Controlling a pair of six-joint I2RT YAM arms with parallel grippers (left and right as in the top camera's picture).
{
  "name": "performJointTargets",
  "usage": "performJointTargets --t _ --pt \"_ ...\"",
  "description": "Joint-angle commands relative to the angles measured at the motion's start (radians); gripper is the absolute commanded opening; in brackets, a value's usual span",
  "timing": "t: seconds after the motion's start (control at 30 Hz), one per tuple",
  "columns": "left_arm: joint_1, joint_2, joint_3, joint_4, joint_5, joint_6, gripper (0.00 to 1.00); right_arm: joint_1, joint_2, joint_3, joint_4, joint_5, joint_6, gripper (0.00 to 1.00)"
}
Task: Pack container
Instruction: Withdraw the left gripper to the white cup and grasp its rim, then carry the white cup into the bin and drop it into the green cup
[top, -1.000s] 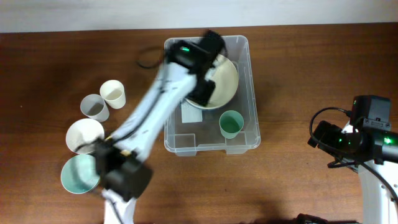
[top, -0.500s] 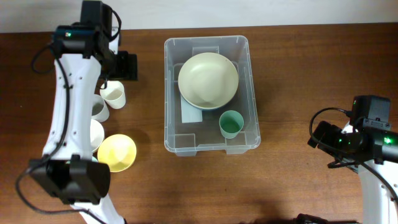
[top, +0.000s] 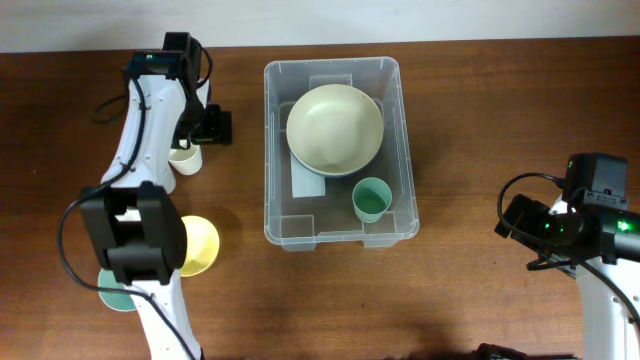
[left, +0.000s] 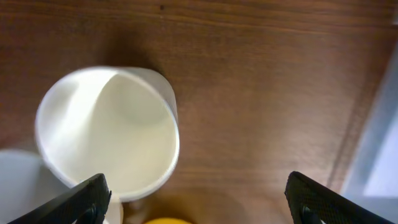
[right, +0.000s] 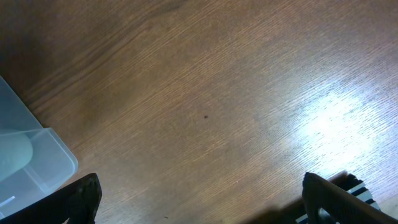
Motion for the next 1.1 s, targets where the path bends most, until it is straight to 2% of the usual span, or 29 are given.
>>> performJointTargets --t 0.0,0.1,0.17,0.3,0.33,0.57,0.7,0.9,1.07 --pt "0.007 0.063 -0.003 0.011 0.008 0.013 0.91 -0.005 0.0 0.018 0.0 -0.003 0.0 0.99" --pt "0.007 0.111 -0.003 0.016 0.007 0.013 0.73 -0.005 0.0 0.018 0.0 -0.003 -0.006 0.99" --pt "0.007 0.131 -0.003 0.014 0.007 0.013 0.66 -0.005 0.0 0.018 0.0 -0.003 -0.006 0.99" --pt "0.007 0.134 -0.002 0.014 -0.005 0.013 0.34 -0.005 0.0 0.018 0.0 -0.003 -0.006 0.99" --pt "0.007 0.134 -0.002 0.014 -0.016 0.013 0.31 -0.005 0.0 0.018 0.0 -0.003 -0.006 0.99" --pt "0.005 0.132 0.054 -0.028 -0.048 0.013 0.13 -0.005 0.0 0.018 0.0 -0.003 -0.007 0.99" --pt "-0.004 0.12 0.209 -0.135 -0.047 0.012 0.01 -0.005 0.0 0.018 0.0 -0.003 -0.006 0.99" --pt "-0.066 0.071 0.453 -0.278 -0.002 0.012 0.0 -0.005 0.0 0.018 0.0 -0.003 -0.006 0.99" --pt "-0.14 -0.001 0.565 -0.359 0.082 0.012 0.01 -0.005 0.0 0.018 0.0 -0.003 -0.006 0.99"
